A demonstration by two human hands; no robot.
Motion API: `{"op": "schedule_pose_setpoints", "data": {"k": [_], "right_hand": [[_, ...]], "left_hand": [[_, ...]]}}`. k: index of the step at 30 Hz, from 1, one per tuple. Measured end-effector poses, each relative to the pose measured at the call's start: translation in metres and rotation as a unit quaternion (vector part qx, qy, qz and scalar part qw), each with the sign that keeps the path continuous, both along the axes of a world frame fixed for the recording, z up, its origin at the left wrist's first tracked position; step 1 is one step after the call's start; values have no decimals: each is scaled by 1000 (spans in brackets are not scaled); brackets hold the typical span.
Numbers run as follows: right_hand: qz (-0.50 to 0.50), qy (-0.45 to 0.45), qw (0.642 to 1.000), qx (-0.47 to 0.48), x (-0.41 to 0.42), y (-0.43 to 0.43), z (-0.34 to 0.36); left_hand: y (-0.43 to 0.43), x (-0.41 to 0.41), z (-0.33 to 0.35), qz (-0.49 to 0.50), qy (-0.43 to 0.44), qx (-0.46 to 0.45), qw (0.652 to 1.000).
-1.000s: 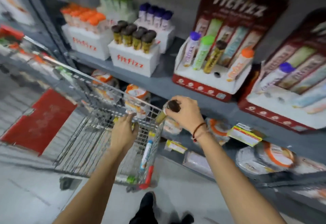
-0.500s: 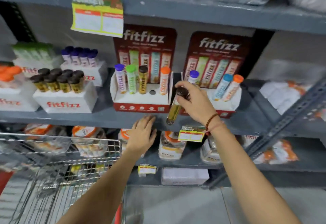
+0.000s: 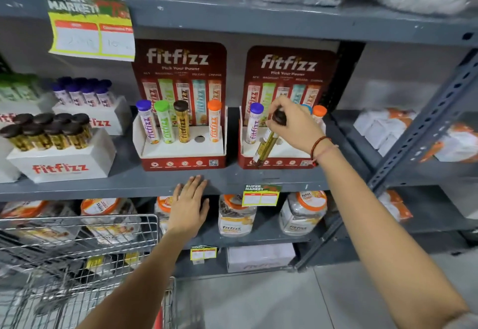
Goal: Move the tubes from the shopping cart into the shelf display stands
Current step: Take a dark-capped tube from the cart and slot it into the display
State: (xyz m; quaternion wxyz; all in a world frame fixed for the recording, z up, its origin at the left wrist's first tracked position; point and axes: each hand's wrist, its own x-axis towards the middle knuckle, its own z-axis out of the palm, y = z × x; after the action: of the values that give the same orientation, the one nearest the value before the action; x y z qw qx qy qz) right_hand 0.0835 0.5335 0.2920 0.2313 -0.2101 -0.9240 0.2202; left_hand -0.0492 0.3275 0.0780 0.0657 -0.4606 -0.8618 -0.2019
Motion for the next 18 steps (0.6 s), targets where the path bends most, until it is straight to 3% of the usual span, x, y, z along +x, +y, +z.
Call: {"op": "schedule_pose_setpoints", "data": {"k": [6,18], "right_hand": [[1,-59,998,26,8,26,14],[48,-138,987,65,9,66,22]], "left_hand": [[9,7,1,24,-1,20,1000],[42,22,-5,-54,12,-11,998]]}}
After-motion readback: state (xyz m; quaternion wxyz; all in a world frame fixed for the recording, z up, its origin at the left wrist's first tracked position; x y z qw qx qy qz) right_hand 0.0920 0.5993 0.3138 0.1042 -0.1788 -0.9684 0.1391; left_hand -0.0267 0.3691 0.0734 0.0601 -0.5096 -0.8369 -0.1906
